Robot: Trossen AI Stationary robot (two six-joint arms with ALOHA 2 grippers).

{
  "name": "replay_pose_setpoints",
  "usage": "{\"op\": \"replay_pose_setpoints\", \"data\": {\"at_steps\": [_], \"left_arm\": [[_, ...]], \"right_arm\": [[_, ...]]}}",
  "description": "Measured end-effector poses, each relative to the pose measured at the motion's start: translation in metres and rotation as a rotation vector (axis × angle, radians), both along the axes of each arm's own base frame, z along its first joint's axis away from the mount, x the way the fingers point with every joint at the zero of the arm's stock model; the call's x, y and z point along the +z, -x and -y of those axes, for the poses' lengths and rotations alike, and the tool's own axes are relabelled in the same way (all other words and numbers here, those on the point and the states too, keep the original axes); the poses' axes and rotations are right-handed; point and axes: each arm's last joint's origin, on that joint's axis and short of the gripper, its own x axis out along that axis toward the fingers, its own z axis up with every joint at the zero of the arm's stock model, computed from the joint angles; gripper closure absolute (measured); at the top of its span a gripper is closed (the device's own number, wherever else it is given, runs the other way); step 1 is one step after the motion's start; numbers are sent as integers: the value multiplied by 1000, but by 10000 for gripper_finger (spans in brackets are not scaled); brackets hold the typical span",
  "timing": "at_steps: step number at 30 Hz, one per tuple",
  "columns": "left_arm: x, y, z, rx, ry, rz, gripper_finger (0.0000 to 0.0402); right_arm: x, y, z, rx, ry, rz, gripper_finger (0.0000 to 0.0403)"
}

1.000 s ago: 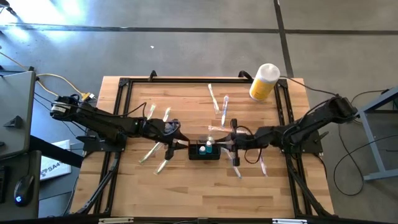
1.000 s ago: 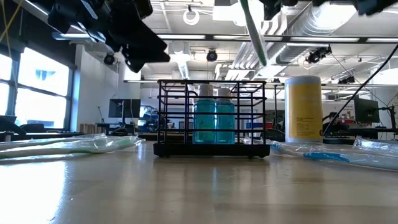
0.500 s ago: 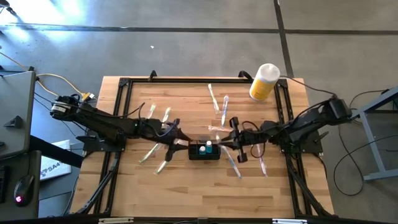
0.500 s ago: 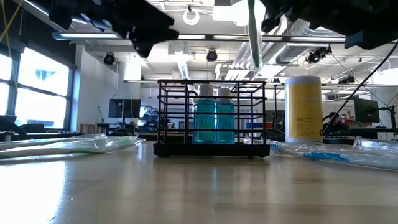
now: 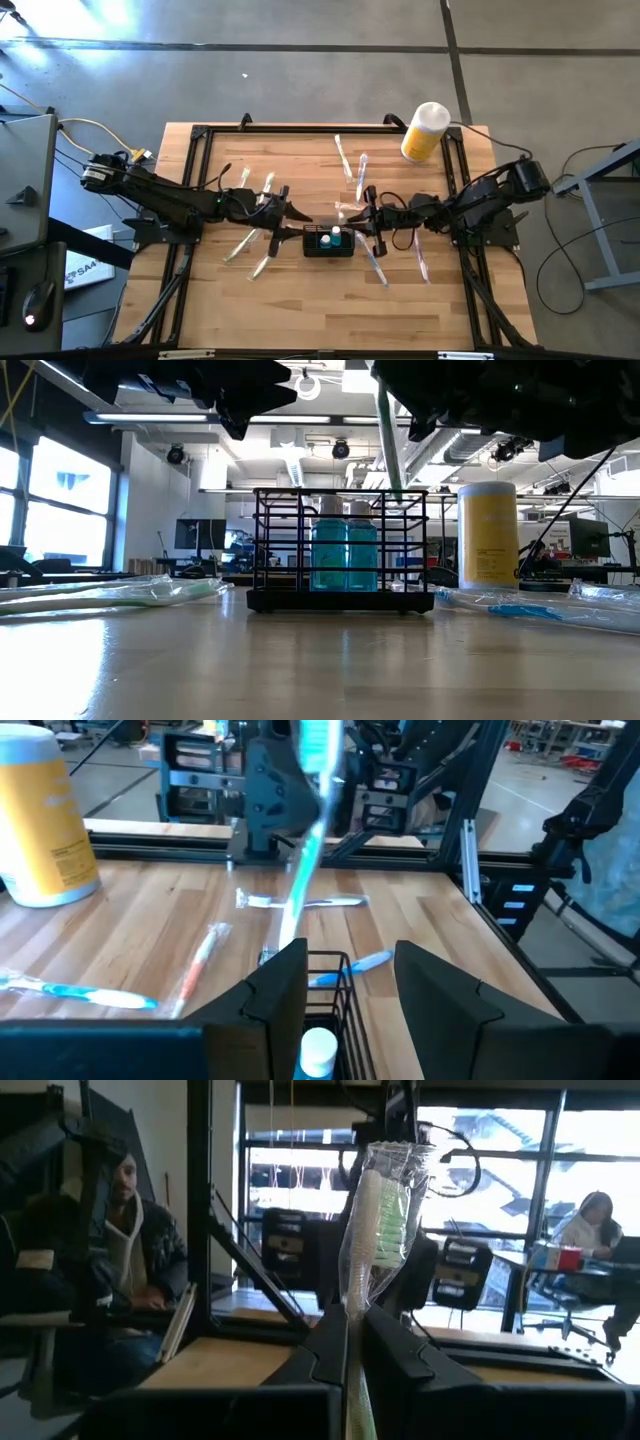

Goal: Pick & Place toothbrushing station
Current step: Put the green toothbrush into the wire organizer

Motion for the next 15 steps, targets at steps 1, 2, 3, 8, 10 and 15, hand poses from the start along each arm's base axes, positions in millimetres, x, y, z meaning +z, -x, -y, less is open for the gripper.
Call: {"op": "replay_pose_setpoints", "data": {"at_steps": [1, 2, 3, 8, 10, 15], "left_arm": [[0, 0, 0, 0, 0, 1, 254], [0, 0, 0, 0, 0, 1, 254], [0, 0, 0, 0, 1, 5, 254], [1, -4, 1, 0, 8, 51, 254], [-2, -8, 1, 0, 9, 56, 254], [-12, -17, 3, 1, 10, 61, 254]], "right_arm": [[0, 0, 0, 0, -1, 3, 395], [-1, -1, 0, -2, -3, 0, 395], [-2, -1, 0, -1, -12, -7, 395], [-2, -1, 0, -13, -27, -7, 393], [-2, -1, 0, -15, -28, -8, 395], [-2, -1, 0, -26, -39, -13, 393]]}}
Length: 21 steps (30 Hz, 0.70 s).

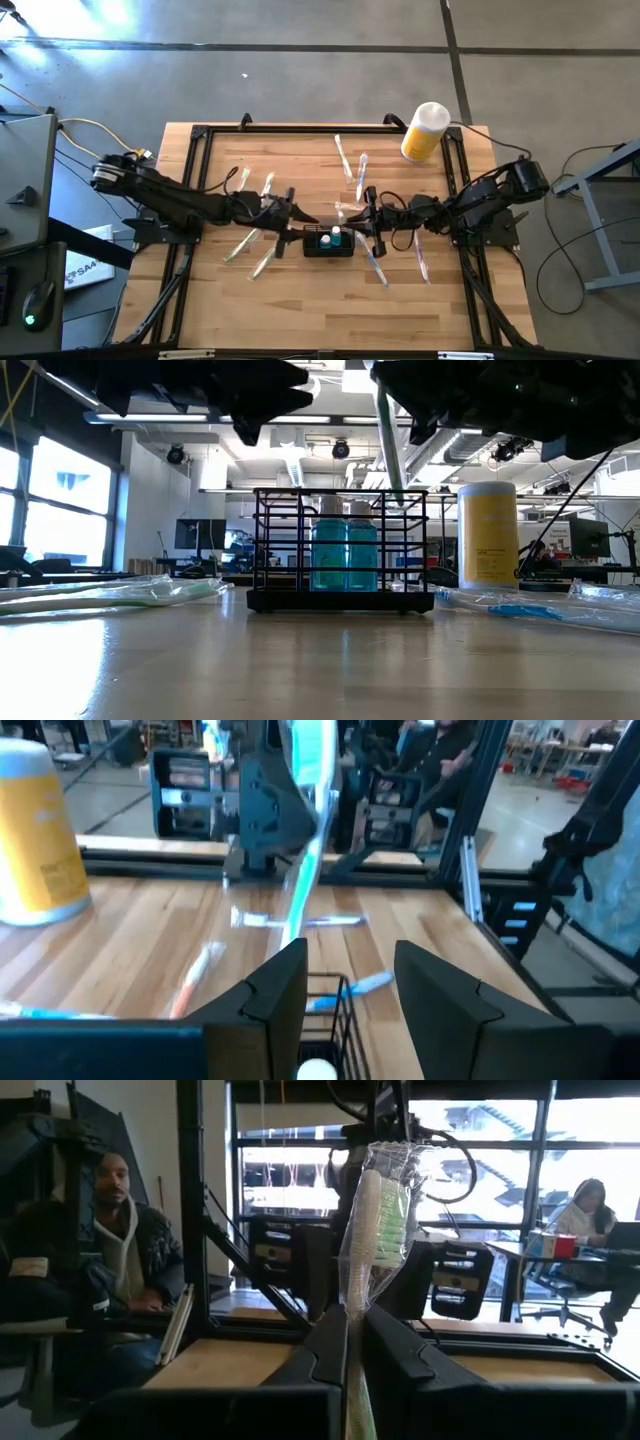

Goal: Pick & Place toothbrushing station
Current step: Put the green toothbrush into the wire organizer

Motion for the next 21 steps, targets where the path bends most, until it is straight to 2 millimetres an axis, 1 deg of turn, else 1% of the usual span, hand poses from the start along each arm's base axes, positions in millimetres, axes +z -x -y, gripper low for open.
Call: {"op": "replay_pose_setpoints", "data": {"at_steps": [9, 21], "left_arm": [[2, -3, 0, 0, -3, 48, 254], [1, -2, 1, -1, -9, 40, 254]], "right_arm": [[-1, 0, -1, 14, -7, -4, 393], [-28, -10, 0, 27, -32, -37, 394]]}}
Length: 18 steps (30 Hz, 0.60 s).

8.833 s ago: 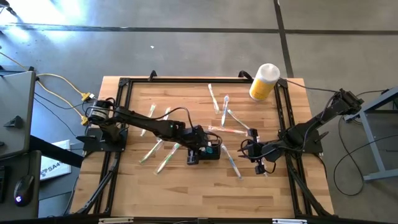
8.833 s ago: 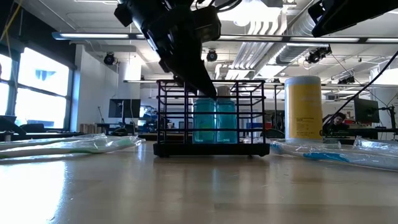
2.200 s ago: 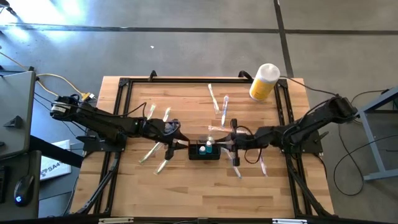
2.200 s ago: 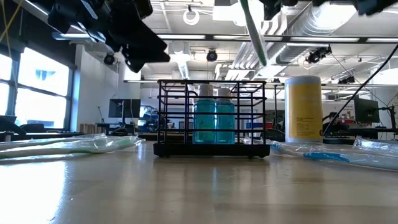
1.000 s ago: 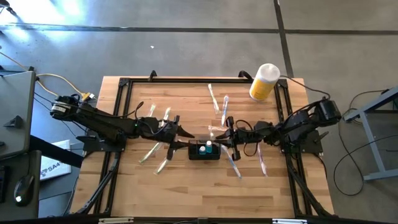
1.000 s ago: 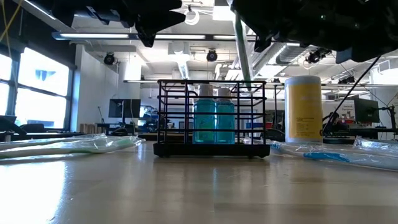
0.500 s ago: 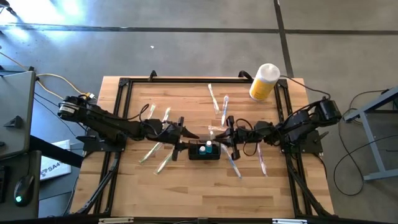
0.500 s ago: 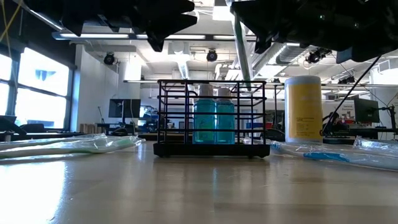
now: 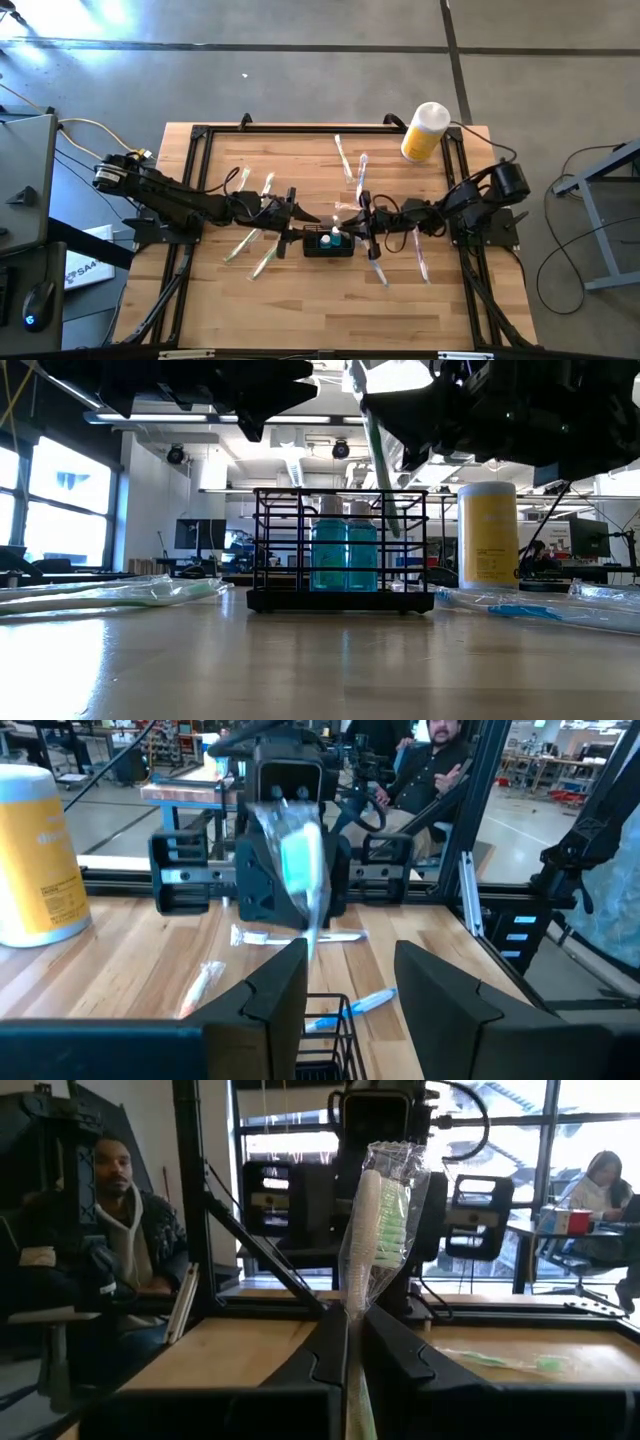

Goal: Pick & Place toothbrushing station
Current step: Put the green toothbrush into the wire organizer

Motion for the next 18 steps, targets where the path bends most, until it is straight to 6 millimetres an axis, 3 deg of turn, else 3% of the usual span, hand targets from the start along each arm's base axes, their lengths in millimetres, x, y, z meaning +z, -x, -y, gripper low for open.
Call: {"op": "replay_pose_setpoints", "data": {"at_steps": [18], "left_arm": [[2, 0, 0, 2, 4, 23, 254]], "right_arm": [[-8, -2, 3, -23, -8, -75, 378]]}}
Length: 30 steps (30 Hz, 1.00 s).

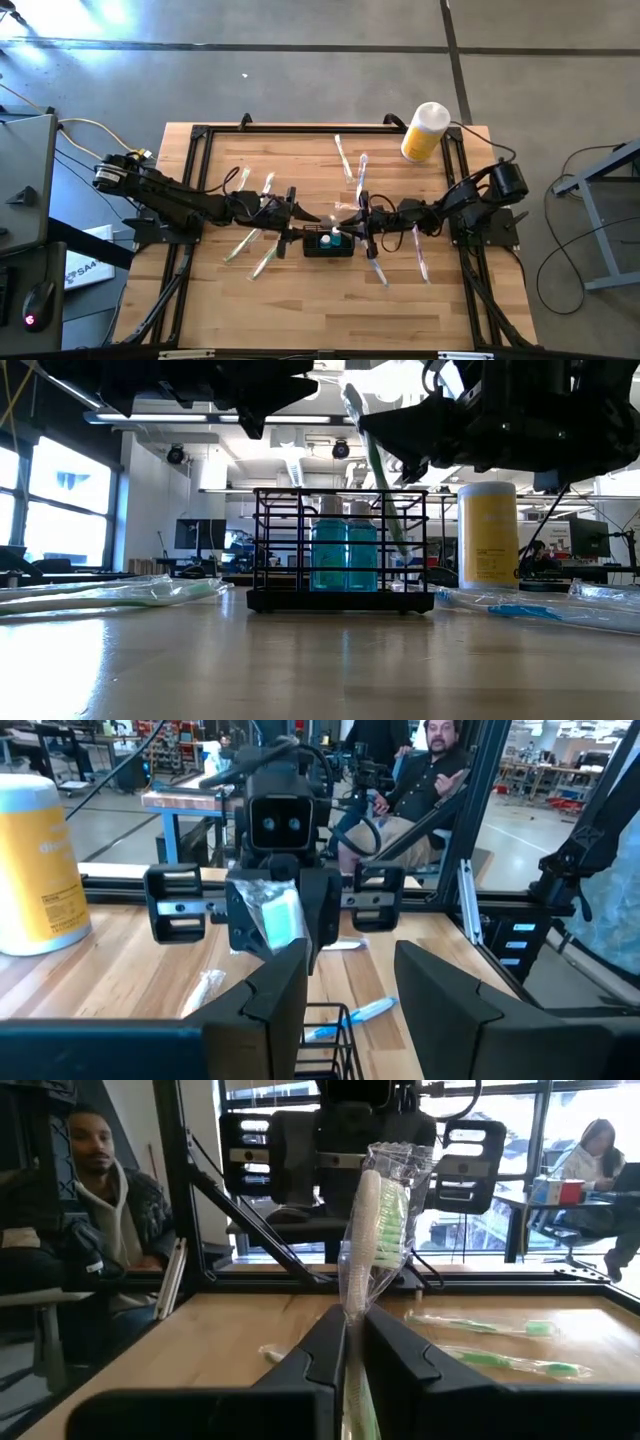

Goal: Pick & Place toothbrushing station
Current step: Put the green toothbrush into the wire organizer

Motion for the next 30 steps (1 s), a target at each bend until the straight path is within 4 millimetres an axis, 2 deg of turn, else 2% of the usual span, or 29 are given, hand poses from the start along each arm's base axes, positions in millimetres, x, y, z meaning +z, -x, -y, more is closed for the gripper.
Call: {"op": "replay_pose_setpoints", "data": {"at_steps": [11, 22, 30], "left_arm": [[0, 0, -1, 27, -11, 3, 254], [0, 0, -1, 27, -18, 4, 254], [0, 0, -1, 27, -19, 0, 254]], "right_arm": [[-6, -1, 0, -7, 22, -56, 376], [-6, -1, 0, -4, 22, -62, 334], [-6, -1, 0, -7, 53, -58, 333]]}}
